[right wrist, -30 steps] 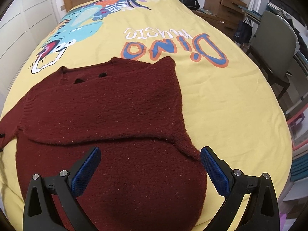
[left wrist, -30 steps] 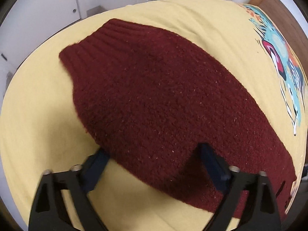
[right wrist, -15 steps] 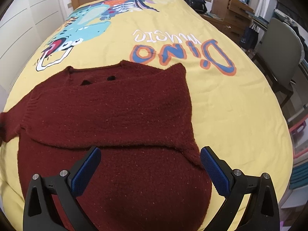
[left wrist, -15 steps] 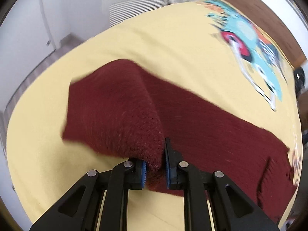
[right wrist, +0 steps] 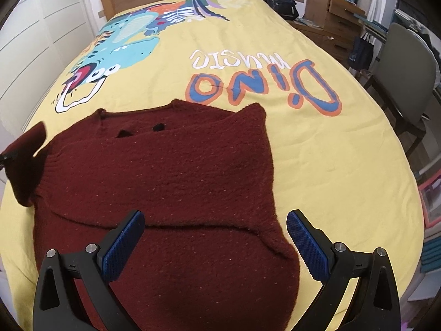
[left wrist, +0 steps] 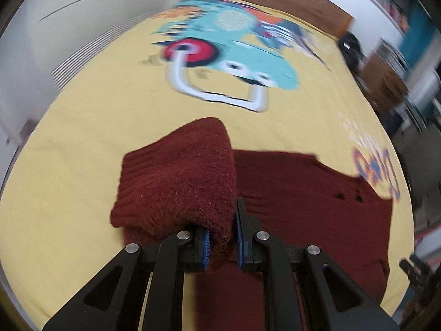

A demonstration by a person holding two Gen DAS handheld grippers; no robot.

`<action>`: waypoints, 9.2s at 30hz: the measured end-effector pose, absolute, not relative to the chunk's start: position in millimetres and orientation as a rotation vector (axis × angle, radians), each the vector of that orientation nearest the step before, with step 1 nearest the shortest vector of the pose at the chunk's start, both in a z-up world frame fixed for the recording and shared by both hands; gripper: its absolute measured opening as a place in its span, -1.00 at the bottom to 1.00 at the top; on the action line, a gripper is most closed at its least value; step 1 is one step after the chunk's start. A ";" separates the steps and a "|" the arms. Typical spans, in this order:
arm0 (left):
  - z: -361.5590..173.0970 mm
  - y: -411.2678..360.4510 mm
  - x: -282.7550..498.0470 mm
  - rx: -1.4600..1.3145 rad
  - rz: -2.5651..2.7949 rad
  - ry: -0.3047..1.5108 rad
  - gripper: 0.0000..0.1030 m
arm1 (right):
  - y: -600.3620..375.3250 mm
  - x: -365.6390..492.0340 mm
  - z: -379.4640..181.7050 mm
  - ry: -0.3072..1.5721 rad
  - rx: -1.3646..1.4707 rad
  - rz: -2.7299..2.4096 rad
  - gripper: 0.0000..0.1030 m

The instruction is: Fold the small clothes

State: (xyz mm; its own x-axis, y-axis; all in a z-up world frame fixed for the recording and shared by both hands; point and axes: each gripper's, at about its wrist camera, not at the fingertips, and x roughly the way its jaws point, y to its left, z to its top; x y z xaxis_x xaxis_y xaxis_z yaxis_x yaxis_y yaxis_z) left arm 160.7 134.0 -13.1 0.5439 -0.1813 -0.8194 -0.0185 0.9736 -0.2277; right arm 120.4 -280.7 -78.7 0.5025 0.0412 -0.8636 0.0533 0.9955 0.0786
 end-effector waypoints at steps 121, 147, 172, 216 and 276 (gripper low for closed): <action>-139.3 85.8 184.2 0.077 -0.197 1.232 -0.72 | -218.5 194.7 -105.2 1.119 0.136 0.133 -0.78; -120.7 75.9 168.6 0.185 -0.026 1.185 0.55 | -296.1 150.6 -138.8 1.158 0.179 -0.041 0.69; -135.7 -23.5 185.1 0.191 -0.205 1.131 0.98 | -176.5 175.6 -151.6 1.106 -0.096 0.076 0.99; -81.1 34.4 102.7 0.076 -0.164 1.135 0.98 | -274.5 71.0 -122.5 1.102 0.060 -0.043 1.00; -68.7 72.5 6.9 -0.157 -0.360 1.204 -0.82 | -303.9 -7.9 -89.9 1.186 0.292 0.222 -0.75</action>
